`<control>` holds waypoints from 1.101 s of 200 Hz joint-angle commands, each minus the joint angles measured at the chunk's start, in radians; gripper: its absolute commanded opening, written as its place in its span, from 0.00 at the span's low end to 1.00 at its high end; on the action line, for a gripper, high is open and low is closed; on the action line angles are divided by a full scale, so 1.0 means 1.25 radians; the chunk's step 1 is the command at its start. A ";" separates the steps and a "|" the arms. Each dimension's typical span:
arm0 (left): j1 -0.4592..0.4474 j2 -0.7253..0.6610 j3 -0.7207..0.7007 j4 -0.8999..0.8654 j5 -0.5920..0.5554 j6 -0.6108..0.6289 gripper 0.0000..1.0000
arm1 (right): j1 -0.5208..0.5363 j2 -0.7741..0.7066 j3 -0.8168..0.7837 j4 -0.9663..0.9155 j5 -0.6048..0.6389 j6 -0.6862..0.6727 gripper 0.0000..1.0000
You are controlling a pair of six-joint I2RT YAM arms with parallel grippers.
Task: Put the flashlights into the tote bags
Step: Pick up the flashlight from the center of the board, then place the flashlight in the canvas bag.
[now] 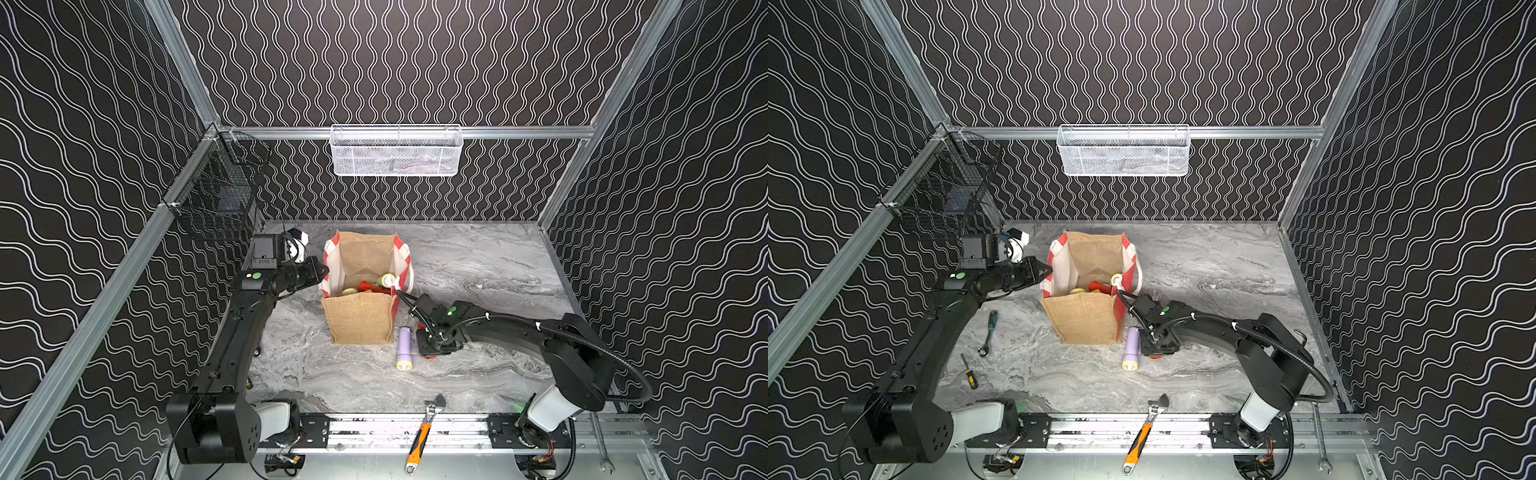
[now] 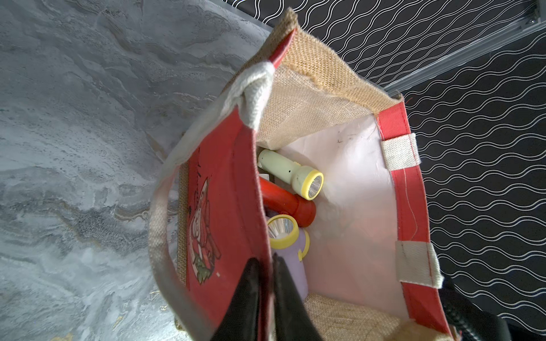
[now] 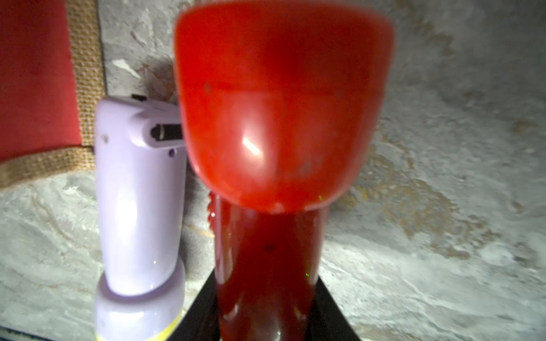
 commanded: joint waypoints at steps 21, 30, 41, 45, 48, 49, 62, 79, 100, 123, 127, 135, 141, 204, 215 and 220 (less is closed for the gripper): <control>0.000 0.000 0.005 0.013 -0.010 0.010 0.15 | -0.014 -0.062 0.010 -0.023 0.014 -0.025 0.37; 0.000 -0.002 0.007 0.012 -0.012 0.011 0.15 | -0.019 -0.074 0.021 -0.021 0.000 -0.026 0.37; 0.000 -0.003 0.011 0.009 -0.014 0.011 0.15 | -0.023 -0.096 0.033 -0.010 -0.016 -0.020 0.37; 0.000 -0.002 0.013 0.007 -0.014 0.012 0.15 | -0.026 -0.105 0.034 -0.004 -0.022 -0.017 0.37; 0.000 -0.002 0.014 0.006 -0.015 0.012 0.15 | -0.027 -0.112 0.035 0.000 -0.026 -0.014 0.37; 0.000 -0.003 0.015 0.005 -0.015 0.013 0.15 | -0.027 -0.114 0.035 0.002 -0.028 -0.013 0.37; 0.000 -0.008 0.014 0.006 -0.019 0.012 0.15 | -0.037 -0.152 0.027 0.021 -0.042 0.000 0.37; 0.000 -0.011 0.012 0.009 -0.020 0.011 0.15 | -0.062 -0.208 0.000 0.042 -0.063 0.020 0.37; 0.000 -0.005 0.018 0.005 -0.017 0.012 0.15 | -0.115 -0.282 -0.062 0.056 -0.078 0.056 0.38; 0.000 0.003 0.018 0.009 -0.011 0.011 0.15 | -0.182 -0.363 -0.101 0.057 -0.072 0.075 0.37; 0.000 0.003 0.017 0.009 -0.011 0.010 0.15 | -0.190 -0.375 -0.101 0.053 -0.066 0.072 0.37; 0.000 0.003 0.016 0.009 -0.011 0.011 0.15 | -0.204 -0.393 -0.095 0.042 -0.047 0.063 0.37; 0.000 0.003 0.015 0.009 -0.011 0.012 0.15 | -0.212 -0.405 -0.086 0.034 -0.032 0.054 0.37; 0.000 -0.005 0.018 -0.001 -0.022 0.014 0.15 | -0.238 -0.347 0.143 -0.094 0.071 -0.085 0.37; 0.000 -0.006 0.017 -0.001 -0.025 0.013 0.15 | -0.239 -0.341 0.151 -0.070 0.059 -0.092 0.37; 0.000 -0.007 0.015 -0.002 -0.025 0.014 0.15 | -0.240 -0.340 0.152 -0.052 0.049 -0.098 0.37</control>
